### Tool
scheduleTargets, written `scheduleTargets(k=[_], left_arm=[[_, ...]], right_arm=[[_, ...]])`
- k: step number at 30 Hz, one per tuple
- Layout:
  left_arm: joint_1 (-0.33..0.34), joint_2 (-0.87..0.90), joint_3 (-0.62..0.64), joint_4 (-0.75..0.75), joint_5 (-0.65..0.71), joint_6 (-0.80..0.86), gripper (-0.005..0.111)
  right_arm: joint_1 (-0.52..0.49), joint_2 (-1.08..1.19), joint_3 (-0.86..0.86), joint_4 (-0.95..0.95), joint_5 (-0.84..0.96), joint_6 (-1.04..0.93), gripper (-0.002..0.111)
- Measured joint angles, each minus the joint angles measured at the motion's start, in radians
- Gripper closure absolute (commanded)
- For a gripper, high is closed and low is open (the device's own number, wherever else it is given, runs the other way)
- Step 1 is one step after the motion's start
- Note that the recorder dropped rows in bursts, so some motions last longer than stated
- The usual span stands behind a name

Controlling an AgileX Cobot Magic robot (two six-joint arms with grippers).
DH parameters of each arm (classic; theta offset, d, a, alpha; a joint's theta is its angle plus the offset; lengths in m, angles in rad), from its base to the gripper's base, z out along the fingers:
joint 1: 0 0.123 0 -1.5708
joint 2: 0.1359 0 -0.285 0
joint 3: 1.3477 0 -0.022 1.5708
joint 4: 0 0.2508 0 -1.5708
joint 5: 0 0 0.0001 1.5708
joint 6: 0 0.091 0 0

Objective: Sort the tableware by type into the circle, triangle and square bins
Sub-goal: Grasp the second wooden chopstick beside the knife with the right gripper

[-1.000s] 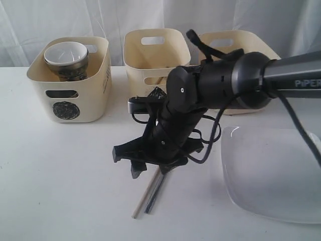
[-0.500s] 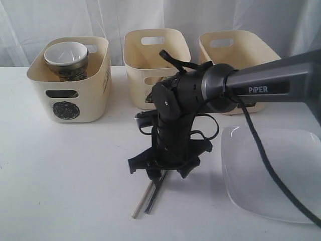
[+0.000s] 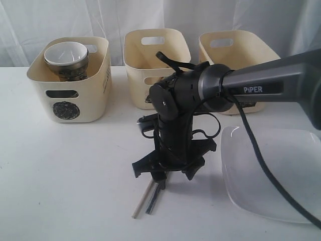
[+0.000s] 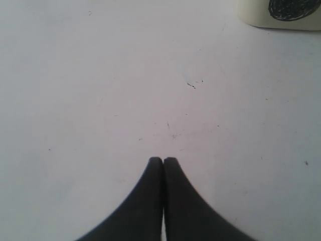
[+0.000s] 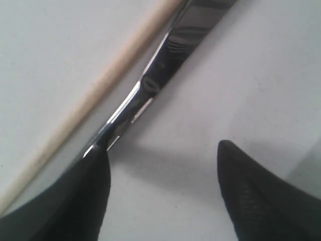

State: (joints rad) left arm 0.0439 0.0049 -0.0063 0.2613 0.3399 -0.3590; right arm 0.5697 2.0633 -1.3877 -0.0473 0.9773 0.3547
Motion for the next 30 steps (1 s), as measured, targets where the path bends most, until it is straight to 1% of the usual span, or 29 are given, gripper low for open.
scheduleTargets(k=[7,10,16,19,22,28,29,30], left_arm=[[0.000,0.000,0.000,0.000,0.000,0.000,0.107],[0.000,0.000,0.000,0.000,0.000,0.000,0.107],[0.000,0.000,0.000,0.000,0.000,0.000,0.107],[0.000,0.000,0.000,0.000,0.000,0.000,0.107],[0.000,0.000,0.000,0.000,0.000,0.000,0.107],[0.000,0.000,0.000,0.000,0.000,0.000,0.107],[0.000,0.000,0.000,0.000,0.000,0.000,0.107],[0.000,0.000,0.000,0.000,0.000,0.000,0.107]], right_arm=[[0.000,-0.007,-0.017,0.000,0.016,0.000,0.050],[0.000,-0.022,-0.024,0.047,0.014,0.000,0.050],[0.000,-0.031,-0.027,0.210,-0.086,-0.001,0.052],[0.000,-0.027,-0.027,0.244,-0.141,0.001,0.053],[0.000,-0.012,-0.027,0.250,-0.175,0.023,0.054],[0.000,0.022,-0.032,0.247,-0.177,0.040,0.054],[0.000,0.028,-0.032,0.234,-0.169,0.041,0.055],[0.000,0.028,-0.035,0.222,-0.169,0.043,0.059]])
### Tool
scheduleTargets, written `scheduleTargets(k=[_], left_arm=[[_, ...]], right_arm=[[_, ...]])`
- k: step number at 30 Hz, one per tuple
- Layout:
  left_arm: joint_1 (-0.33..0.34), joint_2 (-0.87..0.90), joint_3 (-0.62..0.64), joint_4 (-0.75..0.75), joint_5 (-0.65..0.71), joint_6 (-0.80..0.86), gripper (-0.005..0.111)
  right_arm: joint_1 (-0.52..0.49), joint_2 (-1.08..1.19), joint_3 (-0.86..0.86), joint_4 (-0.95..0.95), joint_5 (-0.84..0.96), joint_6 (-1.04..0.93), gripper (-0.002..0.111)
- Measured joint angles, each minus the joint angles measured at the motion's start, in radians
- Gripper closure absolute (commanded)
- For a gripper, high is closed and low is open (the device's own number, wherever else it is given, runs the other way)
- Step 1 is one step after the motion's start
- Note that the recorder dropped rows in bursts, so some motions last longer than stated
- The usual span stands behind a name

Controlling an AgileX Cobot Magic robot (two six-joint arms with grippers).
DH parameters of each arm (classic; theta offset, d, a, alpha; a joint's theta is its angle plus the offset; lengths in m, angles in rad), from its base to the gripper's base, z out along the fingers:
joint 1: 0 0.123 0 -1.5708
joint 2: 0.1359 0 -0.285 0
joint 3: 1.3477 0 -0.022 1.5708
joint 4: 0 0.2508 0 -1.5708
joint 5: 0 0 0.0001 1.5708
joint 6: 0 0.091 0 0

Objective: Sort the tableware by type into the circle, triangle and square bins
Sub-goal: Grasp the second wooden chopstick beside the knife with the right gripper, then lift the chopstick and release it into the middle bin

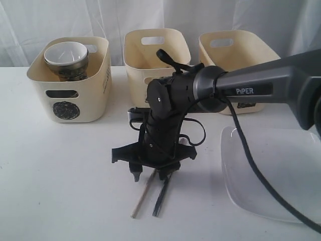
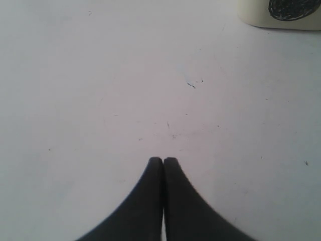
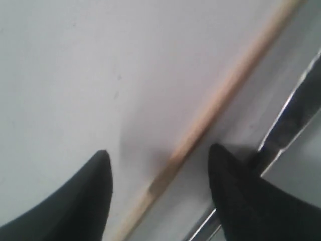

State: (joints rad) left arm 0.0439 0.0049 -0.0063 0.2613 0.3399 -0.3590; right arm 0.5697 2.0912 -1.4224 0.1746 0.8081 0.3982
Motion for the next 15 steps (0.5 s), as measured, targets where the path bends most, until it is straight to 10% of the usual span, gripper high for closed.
scheduleTargets(k=[11,15], left_arm=[[0.000,0.000,0.000,0.000,0.000,0.000,0.107],[0.000,0.000,0.000,0.000,0.000,0.000,0.107]], right_arm=[[0.000,0.004,0.000,-0.113,0.025,-0.009,0.108],[0.000,0.008,0.000,0.000,0.029,-0.185,0.108]])
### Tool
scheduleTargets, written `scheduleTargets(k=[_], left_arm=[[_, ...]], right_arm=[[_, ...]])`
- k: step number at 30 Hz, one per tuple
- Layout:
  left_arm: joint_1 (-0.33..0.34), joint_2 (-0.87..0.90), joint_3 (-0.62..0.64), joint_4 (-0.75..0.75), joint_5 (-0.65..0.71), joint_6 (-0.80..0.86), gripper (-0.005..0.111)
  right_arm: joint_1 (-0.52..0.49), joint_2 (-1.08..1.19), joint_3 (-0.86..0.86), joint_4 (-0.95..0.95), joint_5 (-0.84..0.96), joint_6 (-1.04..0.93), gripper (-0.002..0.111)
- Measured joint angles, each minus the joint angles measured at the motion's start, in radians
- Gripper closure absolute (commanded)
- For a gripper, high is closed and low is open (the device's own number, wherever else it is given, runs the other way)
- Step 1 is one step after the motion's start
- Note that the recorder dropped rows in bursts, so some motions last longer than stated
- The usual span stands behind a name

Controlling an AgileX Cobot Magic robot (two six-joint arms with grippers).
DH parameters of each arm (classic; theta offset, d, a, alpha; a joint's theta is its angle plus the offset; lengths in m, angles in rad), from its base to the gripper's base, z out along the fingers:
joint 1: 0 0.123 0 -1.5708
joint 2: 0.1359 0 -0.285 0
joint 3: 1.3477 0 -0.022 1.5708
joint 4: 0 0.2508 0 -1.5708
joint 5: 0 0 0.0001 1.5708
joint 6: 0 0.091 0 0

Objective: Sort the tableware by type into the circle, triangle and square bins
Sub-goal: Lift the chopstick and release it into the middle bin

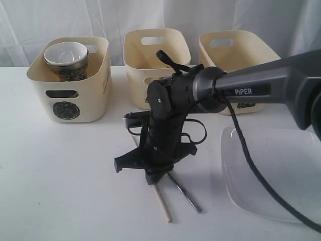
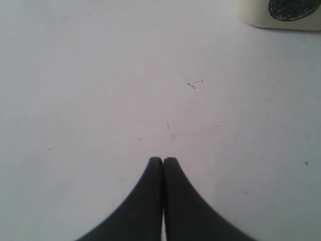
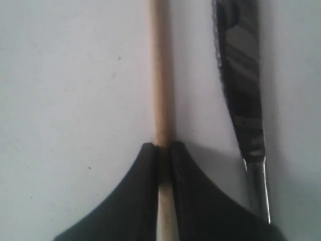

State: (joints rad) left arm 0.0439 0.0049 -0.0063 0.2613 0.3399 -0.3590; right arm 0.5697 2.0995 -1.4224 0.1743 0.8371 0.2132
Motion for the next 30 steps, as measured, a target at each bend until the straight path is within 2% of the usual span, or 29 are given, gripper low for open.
scheduleTargets(k=[2,4,6,9,16,23,30], left_arm=[[0.000,0.000,0.000,0.000,0.000,0.000,0.107],[0.000,0.000,0.000,0.000,0.000,0.000,0.107],[0.000,0.000,0.000,0.000,0.000,0.000,0.107],[0.000,0.000,0.000,0.000,0.000,0.000,0.107],[0.000,0.000,0.000,0.000,0.000,0.000,0.107],[0.000,0.000,0.000,0.000,0.000,0.000,0.107],[0.000,0.000,0.000,0.000,0.000,0.000,0.107]], right_arm=[[0.000,0.000,-0.002,0.012,0.000,-0.026,0.108],[0.000,-0.016,-0.014,0.103,0.026,-0.123,0.108],[0.000,-0.079,-0.049,0.238,0.031,-0.245,0.108],[-0.011,-0.189,-0.117,0.300,-0.029,-0.294,0.108],[-0.141,-0.278,-0.151,0.272,-0.355,-0.318,0.108],[-0.178,-0.225,-0.151,0.261,-0.617,-0.499,0.108],[-0.180,-0.118,-0.151,0.252,-1.132,-0.531,0.108]])
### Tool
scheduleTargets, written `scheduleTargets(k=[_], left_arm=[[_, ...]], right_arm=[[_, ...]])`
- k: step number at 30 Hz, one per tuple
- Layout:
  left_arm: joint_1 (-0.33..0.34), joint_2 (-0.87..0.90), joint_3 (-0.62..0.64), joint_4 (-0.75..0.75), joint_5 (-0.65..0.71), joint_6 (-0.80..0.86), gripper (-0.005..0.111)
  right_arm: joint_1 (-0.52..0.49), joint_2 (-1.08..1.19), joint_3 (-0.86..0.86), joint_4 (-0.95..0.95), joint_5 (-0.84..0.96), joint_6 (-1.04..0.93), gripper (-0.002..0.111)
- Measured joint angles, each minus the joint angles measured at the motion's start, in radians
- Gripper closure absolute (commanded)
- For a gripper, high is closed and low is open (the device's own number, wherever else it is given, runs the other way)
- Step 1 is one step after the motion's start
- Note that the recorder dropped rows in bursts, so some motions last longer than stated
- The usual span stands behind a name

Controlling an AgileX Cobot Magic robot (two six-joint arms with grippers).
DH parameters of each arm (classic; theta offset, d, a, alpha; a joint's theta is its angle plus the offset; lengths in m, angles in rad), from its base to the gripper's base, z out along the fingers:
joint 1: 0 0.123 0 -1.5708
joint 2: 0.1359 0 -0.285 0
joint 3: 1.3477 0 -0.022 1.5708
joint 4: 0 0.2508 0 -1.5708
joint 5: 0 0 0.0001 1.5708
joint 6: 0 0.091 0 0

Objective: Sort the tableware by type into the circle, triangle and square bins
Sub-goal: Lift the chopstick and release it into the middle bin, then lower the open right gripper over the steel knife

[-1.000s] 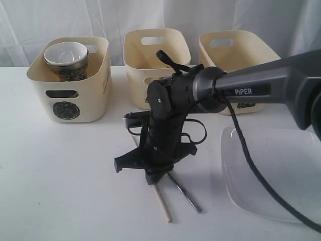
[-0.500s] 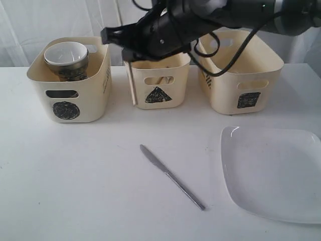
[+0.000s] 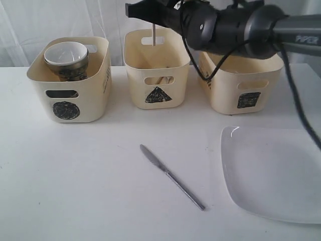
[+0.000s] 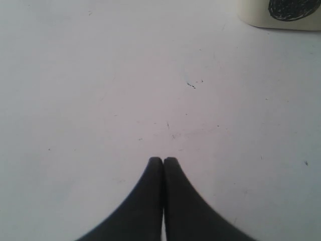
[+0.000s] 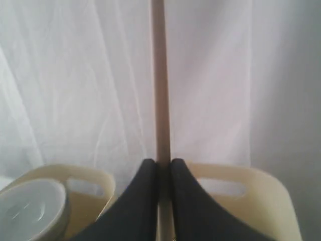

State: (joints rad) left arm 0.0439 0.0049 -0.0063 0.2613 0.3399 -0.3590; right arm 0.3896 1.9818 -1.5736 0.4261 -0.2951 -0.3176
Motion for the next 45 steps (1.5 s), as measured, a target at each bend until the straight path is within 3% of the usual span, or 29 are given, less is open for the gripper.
scheduleTargets(k=[5,13,24,29,35,39,42,45], left_arm=[[0.000,0.000,0.000,0.000,0.000,0.000,0.107],[0.000,0.000,0.000,-0.001,0.000,0.000,0.107],[0.000,0.000,0.000,-0.001,0.000,0.000,0.107],[0.000,0.000,0.000,-0.001,0.000,0.000,0.107],[0.000,0.000,0.000,-0.001,0.000,0.000,0.107],[0.000,0.000,0.000,-0.001,0.000,0.000,0.107],[0.000,0.000,0.000,-0.001,0.000,0.000,0.107],[0.000,0.000,0.000,-0.001,0.000,0.000,0.107]], right_arm=[[0.000,0.131,-0.009,-0.007,-0.236,0.000,0.105],[0.000,0.208,-0.009,-0.007,-0.261,-0.002,0.078],[0.000,0.142,-0.009,-0.009,-0.252,-0.006,0.078],[0.000,0.016,-0.009,-0.007,-0.043,-0.091,0.078],[0.000,-0.134,-0.009,-0.005,0.457,-0.182,0.079],[0.000,-0.183,-0.009,-0.010,0.767,-0.167,0.094],[0.000,-0.203,-0.009,-0.023,0.892,-0.115,0.107],[0.000,-0.229,-0.009,-0.036,0.977,-0.038,0.108]])
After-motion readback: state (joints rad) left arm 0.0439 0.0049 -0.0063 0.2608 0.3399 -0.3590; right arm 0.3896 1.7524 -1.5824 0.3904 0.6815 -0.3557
